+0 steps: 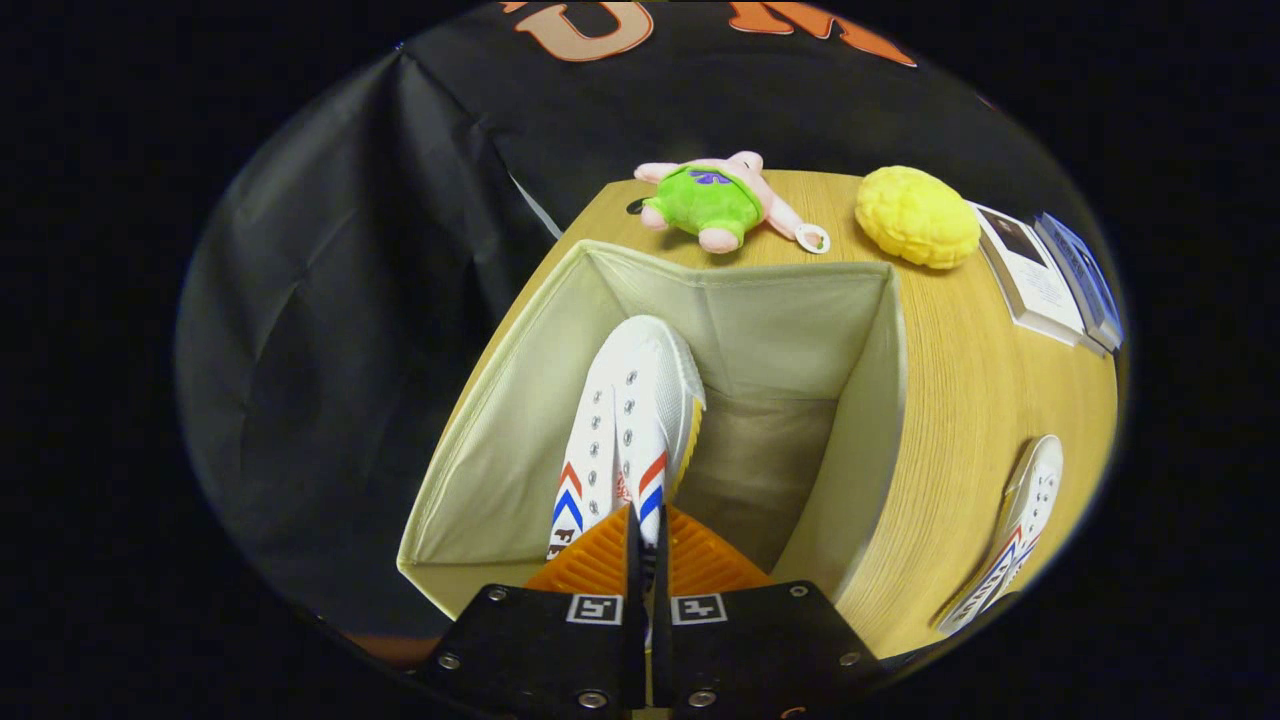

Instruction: Open the storage box then place both shoes into the box .Put the left shoe in first, then the right shoe, with the right side of both shoes facing outward in a uniform manner.

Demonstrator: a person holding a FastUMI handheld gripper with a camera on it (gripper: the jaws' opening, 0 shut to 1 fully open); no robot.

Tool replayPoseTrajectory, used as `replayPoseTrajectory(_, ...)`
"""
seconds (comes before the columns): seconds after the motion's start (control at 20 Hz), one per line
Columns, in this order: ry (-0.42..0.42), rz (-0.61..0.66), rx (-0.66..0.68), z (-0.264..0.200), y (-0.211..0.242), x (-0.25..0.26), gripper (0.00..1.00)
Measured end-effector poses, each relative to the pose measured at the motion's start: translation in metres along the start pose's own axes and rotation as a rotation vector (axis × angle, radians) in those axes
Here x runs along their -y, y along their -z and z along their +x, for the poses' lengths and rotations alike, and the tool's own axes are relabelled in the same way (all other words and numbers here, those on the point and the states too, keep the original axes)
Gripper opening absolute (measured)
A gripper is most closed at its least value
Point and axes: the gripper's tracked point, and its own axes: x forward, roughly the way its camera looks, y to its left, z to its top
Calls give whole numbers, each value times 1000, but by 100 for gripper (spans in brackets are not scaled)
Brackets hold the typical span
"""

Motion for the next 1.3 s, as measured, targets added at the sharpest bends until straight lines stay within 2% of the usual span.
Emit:
replayPoseTrajectory(0.15,29,103,-75,9,3,1,4)
replayPoseTrajectory(0.25,3,139,-78,12,-6,-7,4)
replayPoseTrajectory(0.35,-120,166,-65,16,-17,-28,9)
replayPoseTrajectory(0.4,-166,168,-52,5,-21,-36,15)
replayPoseTrajectory(0.45,-188,150,-25,-1,-25,-38,30)
replayPoseTrajectory(0.55,-177,90,21,-16,-31,-28,63)
replayPoseTrajectory(0.75,-183,77,128,-60,-39,-10,91)
replayPoseTrajectory(0.8,-179,71,155,-72,-41,-4,93)
replayPoseTrajectory(0.85,-161,64,189,-83,-44,6,97)
replayPoseTrajectory(1.0,-80,45,270,-111,-46,49,98)
replayPoseTrajectory(1.1,18,51,302,-122,-40,98,98)
replayPoseTrajectory(1.3,231,58,274,-129,-1,196,99)
